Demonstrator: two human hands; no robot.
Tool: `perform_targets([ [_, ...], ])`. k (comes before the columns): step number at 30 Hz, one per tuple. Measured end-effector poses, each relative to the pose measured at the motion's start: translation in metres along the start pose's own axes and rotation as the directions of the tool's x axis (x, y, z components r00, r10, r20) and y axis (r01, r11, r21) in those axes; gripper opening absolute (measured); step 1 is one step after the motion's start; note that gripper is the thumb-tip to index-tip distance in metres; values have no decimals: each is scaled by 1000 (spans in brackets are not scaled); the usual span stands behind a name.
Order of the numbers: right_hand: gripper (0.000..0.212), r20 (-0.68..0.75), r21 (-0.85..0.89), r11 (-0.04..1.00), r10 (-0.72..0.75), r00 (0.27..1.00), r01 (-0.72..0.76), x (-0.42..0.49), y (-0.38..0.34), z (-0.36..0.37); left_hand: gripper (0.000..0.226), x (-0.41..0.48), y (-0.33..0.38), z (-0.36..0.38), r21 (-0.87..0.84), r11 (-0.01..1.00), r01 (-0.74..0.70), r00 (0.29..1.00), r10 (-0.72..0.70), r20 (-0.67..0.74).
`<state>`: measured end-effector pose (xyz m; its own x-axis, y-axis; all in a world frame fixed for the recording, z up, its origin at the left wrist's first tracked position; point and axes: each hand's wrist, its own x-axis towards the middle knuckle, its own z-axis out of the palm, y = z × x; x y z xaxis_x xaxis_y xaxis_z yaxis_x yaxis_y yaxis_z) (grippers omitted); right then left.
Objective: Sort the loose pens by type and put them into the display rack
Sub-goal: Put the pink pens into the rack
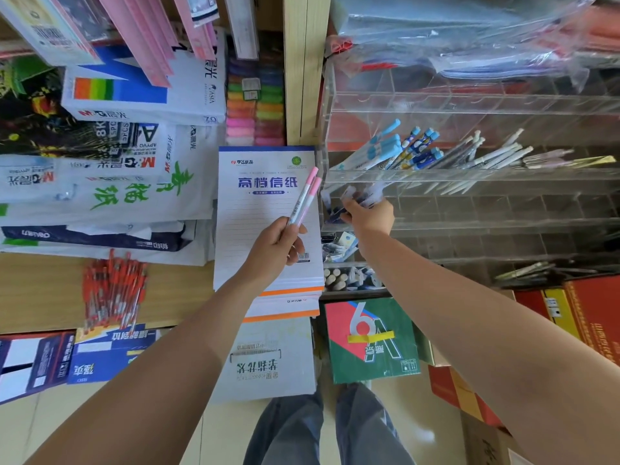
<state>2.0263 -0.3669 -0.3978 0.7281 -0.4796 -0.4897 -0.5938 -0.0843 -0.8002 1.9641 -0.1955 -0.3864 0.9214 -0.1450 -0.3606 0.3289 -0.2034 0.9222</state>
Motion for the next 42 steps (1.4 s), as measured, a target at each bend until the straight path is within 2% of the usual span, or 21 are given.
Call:
perform_targets([
  [2,10,33,-4,1000,-28,999,29,-1,-2,-2,22,0,3,2,-2,1000,2,1000,-2,9],
  [5,33,79,39,999,-41,996,38,-5,-2,-6,24,-1,9,3,-4,1000,6,999,-6,39],
  [14,29,10,53,967,-251,968,250,-27,-8,-37,28,0,32,15,42,999,-21,984,13,180],
  [17,22,140,212,952,-252,958,220,-41,-16,-56,21,0,48,27,12,999,-44,968,40,249],
  [20,21,337,254,943,-296,894,217,-50,-26,-73,21,3,61,45,21,998,-62,944,52,324],
  [23,16,358,303,934,-297,885,191,-43,-26,-94,28,10,72,65,52,998,-45,926,22,377],
  [27,14,386,325,932,-288,876,163,-28,-27,-135,21,17,89,101,123,992,-36,925,-14,380],
  [29,13,360,343,927,-278,891,151,-19,-27,-159,17,23,93,122,169,984,-57,931,-8,366],
  [31,11,290,373,917,-262,920,144,-5,-26,-187,14,29,98,145,311,940,-142,954,46,297],
  [33,11,183,378,912,-244,952,161,12,-25,-224,21,31,110,174,472,844,-255,962,172,212],
  [35,12,64,353,921,-201,978,166,30,-24,-253,23,29,126,196,551,760,-344,939,294,181],
  [38,13,-74,309,935,-157,985,172,59,-23,-307,28,36,147,243,627,631,-457,885,393,250],
  [42,15,-218,273,941,-142,966,200,95,-27,-365,45,54,165,298,678,546,-492,868,372,331],
])
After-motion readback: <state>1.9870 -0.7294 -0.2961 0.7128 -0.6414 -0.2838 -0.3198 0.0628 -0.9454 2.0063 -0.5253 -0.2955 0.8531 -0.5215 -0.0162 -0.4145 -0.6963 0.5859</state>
